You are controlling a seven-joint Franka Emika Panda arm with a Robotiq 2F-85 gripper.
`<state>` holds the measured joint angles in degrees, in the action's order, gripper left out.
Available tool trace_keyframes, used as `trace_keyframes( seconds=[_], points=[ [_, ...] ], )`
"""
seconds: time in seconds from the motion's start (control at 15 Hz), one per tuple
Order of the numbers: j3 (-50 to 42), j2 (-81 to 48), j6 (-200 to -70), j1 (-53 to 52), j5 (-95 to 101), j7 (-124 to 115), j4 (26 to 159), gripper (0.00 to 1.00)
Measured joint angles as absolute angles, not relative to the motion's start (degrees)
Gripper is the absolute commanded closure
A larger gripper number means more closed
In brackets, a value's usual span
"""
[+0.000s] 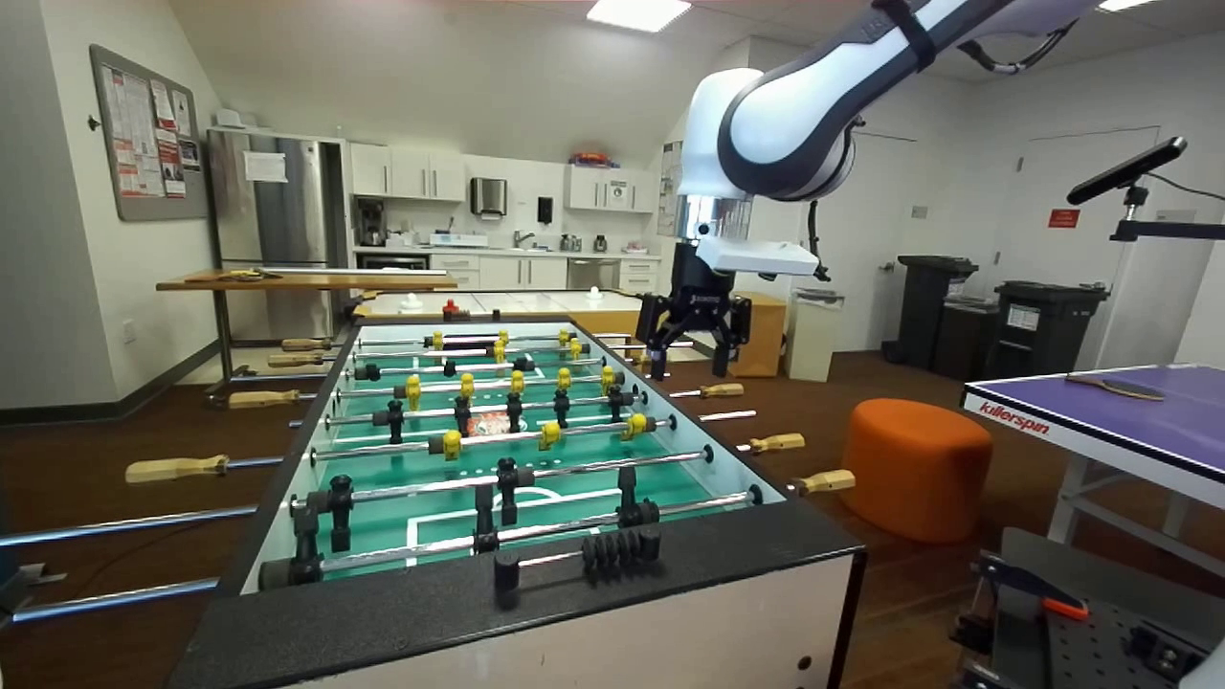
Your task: Push the first Foosball rod to the right
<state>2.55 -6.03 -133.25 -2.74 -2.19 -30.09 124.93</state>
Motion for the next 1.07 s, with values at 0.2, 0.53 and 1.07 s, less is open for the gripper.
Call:
trace_keyframes(
  seconds=[0.2, 0.53, 1.07],
  points=[
    [2.6, -9.7, -137.9, -5.2, -0.6, -35.8, 124.8, 0.0],
    [1.2, -17.8, -146.3, -8.2, 3.4, -44.5, 123.0, 0.0],
    [-2.9, -28.8, -148.5, -10.3, 4.0, -45.2, 116.0, 0.0]
  ],
)
